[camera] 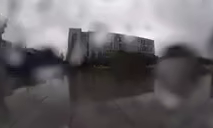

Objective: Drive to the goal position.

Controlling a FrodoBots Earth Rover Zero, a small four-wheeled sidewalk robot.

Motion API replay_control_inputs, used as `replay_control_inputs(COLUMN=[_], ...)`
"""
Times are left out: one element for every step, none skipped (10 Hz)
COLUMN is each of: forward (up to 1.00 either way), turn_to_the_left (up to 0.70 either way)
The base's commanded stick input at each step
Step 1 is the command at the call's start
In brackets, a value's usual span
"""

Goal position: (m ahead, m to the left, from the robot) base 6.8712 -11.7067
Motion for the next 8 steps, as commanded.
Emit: replay_control_inputs(forward=[1.0,1.0,1.0,1.0,1.0,1.0,1.0,1.0], turn_to_the_left=[0.0,0.0,0.0,-0.02,-0.18,-0.25,-0.25,0.0])
